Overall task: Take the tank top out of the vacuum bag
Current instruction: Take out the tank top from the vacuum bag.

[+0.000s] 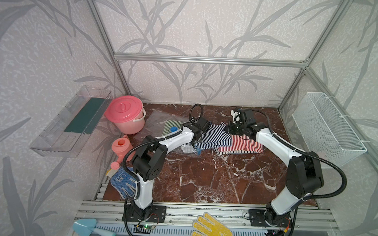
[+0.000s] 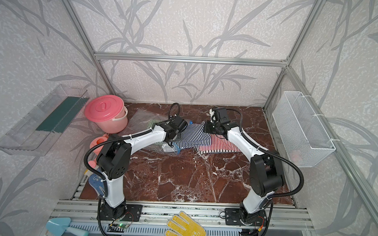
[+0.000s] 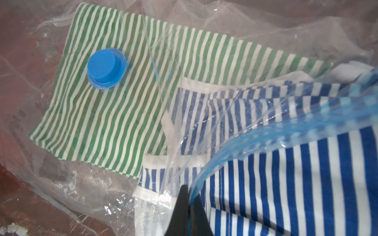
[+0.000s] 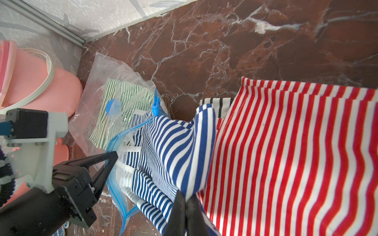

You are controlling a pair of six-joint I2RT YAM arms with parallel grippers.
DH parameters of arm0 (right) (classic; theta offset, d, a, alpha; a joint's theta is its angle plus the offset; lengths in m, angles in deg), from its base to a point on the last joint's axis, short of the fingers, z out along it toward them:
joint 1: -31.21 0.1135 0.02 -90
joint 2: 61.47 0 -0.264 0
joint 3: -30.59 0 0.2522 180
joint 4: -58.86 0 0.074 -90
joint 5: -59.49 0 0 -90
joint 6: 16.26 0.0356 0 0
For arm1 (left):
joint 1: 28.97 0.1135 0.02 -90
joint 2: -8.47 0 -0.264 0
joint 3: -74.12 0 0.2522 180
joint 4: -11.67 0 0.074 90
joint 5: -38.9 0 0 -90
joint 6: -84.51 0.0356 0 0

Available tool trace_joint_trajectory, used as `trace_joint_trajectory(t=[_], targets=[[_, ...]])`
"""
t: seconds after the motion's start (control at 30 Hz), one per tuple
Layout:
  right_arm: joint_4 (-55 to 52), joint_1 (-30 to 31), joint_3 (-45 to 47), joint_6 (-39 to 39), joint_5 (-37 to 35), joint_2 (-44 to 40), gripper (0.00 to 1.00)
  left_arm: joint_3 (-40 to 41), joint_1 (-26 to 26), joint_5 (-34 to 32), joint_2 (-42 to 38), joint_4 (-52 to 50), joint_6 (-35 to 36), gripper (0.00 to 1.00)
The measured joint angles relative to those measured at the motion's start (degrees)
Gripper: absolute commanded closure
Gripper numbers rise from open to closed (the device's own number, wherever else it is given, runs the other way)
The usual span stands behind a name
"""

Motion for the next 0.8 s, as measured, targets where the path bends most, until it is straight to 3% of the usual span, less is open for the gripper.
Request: trace_joint_trajectory(t=[0.73,0.77,0.8], targets=[[-1.42,-4.61,1.75,-0.81,-0.5,-4.09,1.0,2.99,0.02,-0.02,-2.43,1.55,0.02,1.0],[-1.42,-4.92,1.75,-0.81,-0.52,-4.11,1.0,3.19,0.04,-0.04,-2.56,1.7,0.02,0.96],[-1.42,-5.18,1.75,-0.81,-0.57,-4.11,1.0,3.45,0.04,-0.09,-2.71,1.75,0.04,0.85]])
